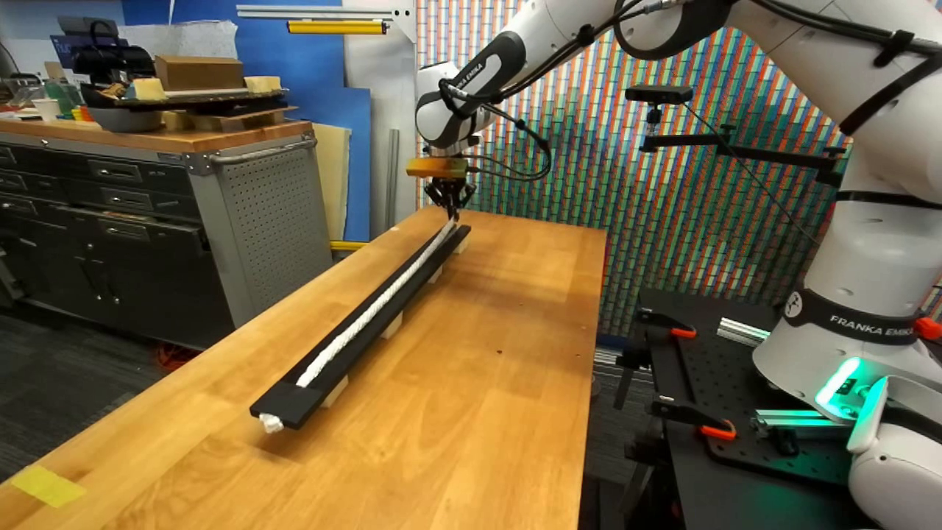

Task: Put the rope in the groove on the object

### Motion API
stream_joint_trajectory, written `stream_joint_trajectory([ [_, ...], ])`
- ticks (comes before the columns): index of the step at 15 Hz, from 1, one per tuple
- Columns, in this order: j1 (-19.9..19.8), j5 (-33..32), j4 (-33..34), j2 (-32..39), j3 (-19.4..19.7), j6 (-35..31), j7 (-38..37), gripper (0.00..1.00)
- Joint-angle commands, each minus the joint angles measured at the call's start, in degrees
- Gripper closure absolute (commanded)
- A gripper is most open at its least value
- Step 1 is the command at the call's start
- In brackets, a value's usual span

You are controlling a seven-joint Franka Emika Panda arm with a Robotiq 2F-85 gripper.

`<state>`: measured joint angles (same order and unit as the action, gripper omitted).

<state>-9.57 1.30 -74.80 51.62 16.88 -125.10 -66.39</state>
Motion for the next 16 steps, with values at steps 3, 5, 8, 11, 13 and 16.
stream_joint_trajectory([
  [3,-1.90,0.86,5.83,3.46,-0.64,3.05,-0.14,0.97],
  [5,-2.18,0.94,5.99,3.64,-0.60,3.28,-0.08,0.97],
  [8,-2.73,1.28,6.09,3.68,-0.62,3.39,-0.03,0.97],
  [11,-3.28,1.54,6.02,3.76,-0.55,3.69,-0.17,0.97],
  [13,-3.83,1.96,5.69,3.63,-0.64,3.41,-0.24,0.97],
  [16,-4.93,3.52,5.84,3.63,-1.07,3.35,0.06,0.86],
])
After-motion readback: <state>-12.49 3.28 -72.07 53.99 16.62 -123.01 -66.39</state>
